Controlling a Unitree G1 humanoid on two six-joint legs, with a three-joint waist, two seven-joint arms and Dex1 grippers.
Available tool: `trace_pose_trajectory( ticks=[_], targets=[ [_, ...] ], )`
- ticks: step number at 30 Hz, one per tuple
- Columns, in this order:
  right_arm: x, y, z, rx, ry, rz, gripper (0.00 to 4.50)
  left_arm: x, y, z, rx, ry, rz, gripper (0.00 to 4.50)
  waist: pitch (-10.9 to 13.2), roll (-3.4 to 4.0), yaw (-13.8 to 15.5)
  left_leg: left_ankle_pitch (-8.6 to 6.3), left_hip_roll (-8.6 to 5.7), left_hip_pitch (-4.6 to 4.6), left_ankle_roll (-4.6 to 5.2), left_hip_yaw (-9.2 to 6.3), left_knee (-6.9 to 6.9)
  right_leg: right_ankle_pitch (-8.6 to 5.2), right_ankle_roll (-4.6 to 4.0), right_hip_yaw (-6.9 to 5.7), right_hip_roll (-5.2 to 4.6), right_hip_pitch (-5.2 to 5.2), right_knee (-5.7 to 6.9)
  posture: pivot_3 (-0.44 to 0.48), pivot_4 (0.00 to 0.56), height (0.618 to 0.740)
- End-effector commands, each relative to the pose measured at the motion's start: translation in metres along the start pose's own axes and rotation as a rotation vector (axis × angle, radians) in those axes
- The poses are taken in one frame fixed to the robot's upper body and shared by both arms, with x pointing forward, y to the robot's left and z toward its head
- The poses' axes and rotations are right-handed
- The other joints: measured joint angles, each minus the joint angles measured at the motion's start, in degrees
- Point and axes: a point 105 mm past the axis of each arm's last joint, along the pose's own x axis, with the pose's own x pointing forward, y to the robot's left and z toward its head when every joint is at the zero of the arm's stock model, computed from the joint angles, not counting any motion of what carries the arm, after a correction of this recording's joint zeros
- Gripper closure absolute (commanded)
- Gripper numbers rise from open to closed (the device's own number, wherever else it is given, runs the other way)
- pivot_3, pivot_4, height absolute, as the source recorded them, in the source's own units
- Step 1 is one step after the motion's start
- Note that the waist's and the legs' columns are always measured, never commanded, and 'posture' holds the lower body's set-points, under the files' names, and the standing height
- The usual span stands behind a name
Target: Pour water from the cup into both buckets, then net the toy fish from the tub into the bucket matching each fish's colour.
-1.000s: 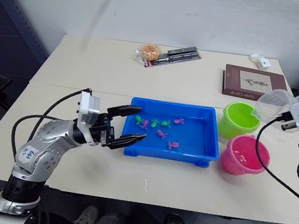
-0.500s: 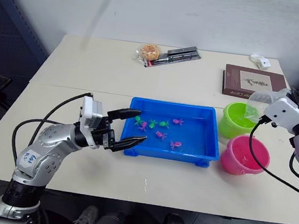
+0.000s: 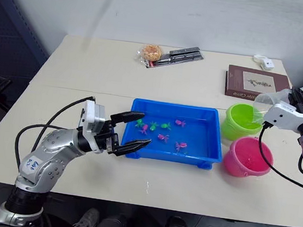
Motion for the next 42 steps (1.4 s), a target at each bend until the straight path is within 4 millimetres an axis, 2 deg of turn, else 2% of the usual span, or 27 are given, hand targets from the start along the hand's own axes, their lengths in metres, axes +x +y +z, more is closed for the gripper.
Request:
trace_pose_trajectory(
  ticks=[1,8,12,20,23,24,26,30,33,38,42],
  targets=[
    [0.003,-0.025,0.001,-0.048,-0.033,-0.085,4.45,0.002,-0.006,0.009,0.036,-0.031,-0.013,0.0,0.0,0.0,0.0,0.0,0.0,0.0,0.0,0.0,0.0,0.0,0.0,0.0,0.0,0.0,0.0,0.0,0.15,0.738],
    [0.003,-0.026,0.003,-0.043,-0.049,-0.108,4.45,0.002,-0.006,0.009,0.036,-0.038,-0.012,0.0,0.0,0.0,0.1,0.0,0.0,-0.01,0.0,0.0,0.0,0.0,0.0,0.0,0.0,0.0,0.01,0.0,0.15,0.738],
    [0.001,-0.027,0.003,0.067,-0.032,-0.152,4.45,0.003,-0.005,0.011,0.04,-0.039,-0.017,0.0,0.0,0.0,0.0,0.0,0.0,-0.01,0.0,0.0,0.0,0.0,0.0,-0.01,0.0,0.0,0.01,0.0,0.15,0.738],
    [-0.009,-0.038,-0.028,0.499,0.121,-0.254,4.45,0.003,-0.006,0.017,0.028,-0.048,-0.024,0.0,0.0,-0.02,0.2,0.0,0.0,-0.04,0.0,-0.04,0.02,0.01,0.01,-0.16,0.0,0.02,0.08,0.0,0.15,0.738],
    [-0.017,-0.039,-0.049,0.774,0.204,-0.285,4.45,0.006,-0.009,0.018,0.008,-0.057,-0.057,0.0,0.0,-0.03,0.2,0.01,0.01,-0.06,0.01,-0.09,0.02,0.01,0.02,-0.22,0.0,0.05,0.06,0.0,0.15,0.738],
    [-0.023,-0.036,-0.058,0.921,0.238,-0.287,4.45,0.007,-0.012,0.019,0.003,-0.065,-0.079,0.0,0.0,-0.03,0.2,0.0,0.01,-0.06,0.01,-0.11,0.03,0.01,0.02,-0.24,0.0,0.07,0.07,0.0,0.15,0.738],
    [-0.038,-0.033,-0.075,1.094,0.301,-0.326,4.45,0.008,-0.016,0.022,-0.008,-0.079,-0.109,0.0,0.0,-0.03,0.4,0.01,0.02,-0.07,0.01,-0.16,0.04,0.01,0.02,-0.3,-0.01,0.09,0.08,0.0,0.15,0.738],
    [-0.064,-0.01,-0.095,1.397,0.449,-0.386,4.45,0.006,-0.023,0.026,-0.018,-0.074,-0.168,0.0,0.0,-0.03,0.3,0.01,0.01,-0.14,0.02,-0.26,0.04,0.01,0.02,-0.32,-0.03,0.11,0.06,0.0,0.15,0.738],
    [-0.089,0.028,-0.102,1.589,0.533,-0.448,4.45,0.006,-0.029,0.036,-0.007,-0.083,-0.228,0.0,0.0,-0.03,0.3,0.01,0.02,-0.13,0.02,-0.27,0.04,0.01,0.02,-0.28,-0.01,0.12,0.08,0.0,0.15,0.738],
    [-0.107,0.063,-0.099,1.675,0.588,-0.514,4.45,0.006,-0.032,0.045,0.012,-0.092,-0.287,0.0,0.0,0.12,0.0,0.03,-0.04,-0.08,0.04,-0.17,0.02,0.01,0.02,-0.03,-0.03,0.09,0.12,0.0,0.15,0.738],
    [-0.114,0.095,-0.093,1.675,0.644,-0.489,4.45,0.008,-0.031,0.048,0.04,-0.087,-0.315,0.0,0.0,0.12,0.0,0.03,-0.01,0.02,0.04,-0.05,-0.04,0.02,0.02,0.05,0.03,0.08,0.11,0.0,0.15,0.738]
  ],
)
